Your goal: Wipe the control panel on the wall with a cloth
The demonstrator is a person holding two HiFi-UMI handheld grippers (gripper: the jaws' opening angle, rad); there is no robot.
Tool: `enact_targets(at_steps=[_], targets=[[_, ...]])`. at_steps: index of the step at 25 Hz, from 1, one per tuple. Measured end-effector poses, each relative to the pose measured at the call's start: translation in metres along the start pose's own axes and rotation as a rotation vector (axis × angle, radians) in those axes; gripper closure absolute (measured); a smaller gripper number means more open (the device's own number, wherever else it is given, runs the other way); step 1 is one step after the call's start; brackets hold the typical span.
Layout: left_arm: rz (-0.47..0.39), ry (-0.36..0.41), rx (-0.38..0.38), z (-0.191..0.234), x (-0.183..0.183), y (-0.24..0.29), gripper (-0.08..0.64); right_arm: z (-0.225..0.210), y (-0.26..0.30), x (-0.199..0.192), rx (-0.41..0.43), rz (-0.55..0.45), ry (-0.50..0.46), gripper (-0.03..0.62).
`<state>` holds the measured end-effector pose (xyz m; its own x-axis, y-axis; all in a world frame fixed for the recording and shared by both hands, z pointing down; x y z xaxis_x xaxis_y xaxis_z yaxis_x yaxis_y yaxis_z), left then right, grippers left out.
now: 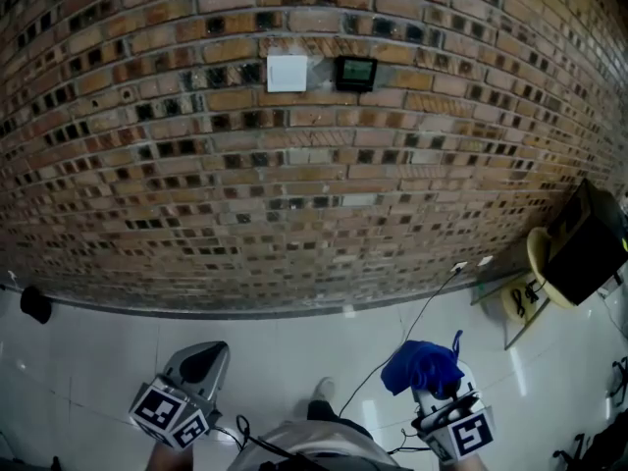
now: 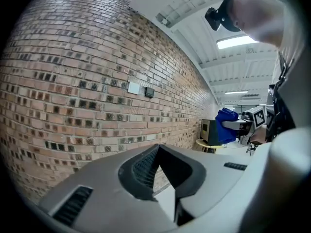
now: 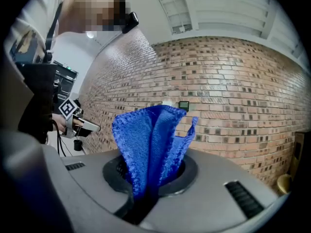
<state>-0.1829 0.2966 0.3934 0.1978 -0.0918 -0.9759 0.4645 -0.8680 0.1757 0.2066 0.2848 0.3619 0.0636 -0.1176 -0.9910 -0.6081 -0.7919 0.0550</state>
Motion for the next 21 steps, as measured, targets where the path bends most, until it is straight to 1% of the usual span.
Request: enact_targets(at_steps=[5,10,16,21], targets=[[-0.014,0.03,-0.036,-0.006,0.007,0.004,0.557,0.004,-0.005,0.004,-0.001,-0.016,-0.028,0.508],[-0.011,0.028,-0.055,-0.01,0.004,0.002,0.557,0.011,-0.005,0.002,0.017,-0.006,-0.033,0.508],[-0.008,0.019,-0.039,-0.008,0.0,-0.009,0.557,0.017,0.002,0.001,0.038,0.016,-0.046,0.507],[0.001,0.009,-0.028,-0.007,-0.007,-0.017,0.557,0.022,0.004,-0.001,0.042,0.005,-0.046,0.508]])
Point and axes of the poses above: the fingertips, and each gripper's own axes: y forward along the fingers, z to its left, x out of its top, the point moved 9 cm from there along -y, backward along the fingers, and after that the axes turned 14 degrees about y, right-handed, at the moved point
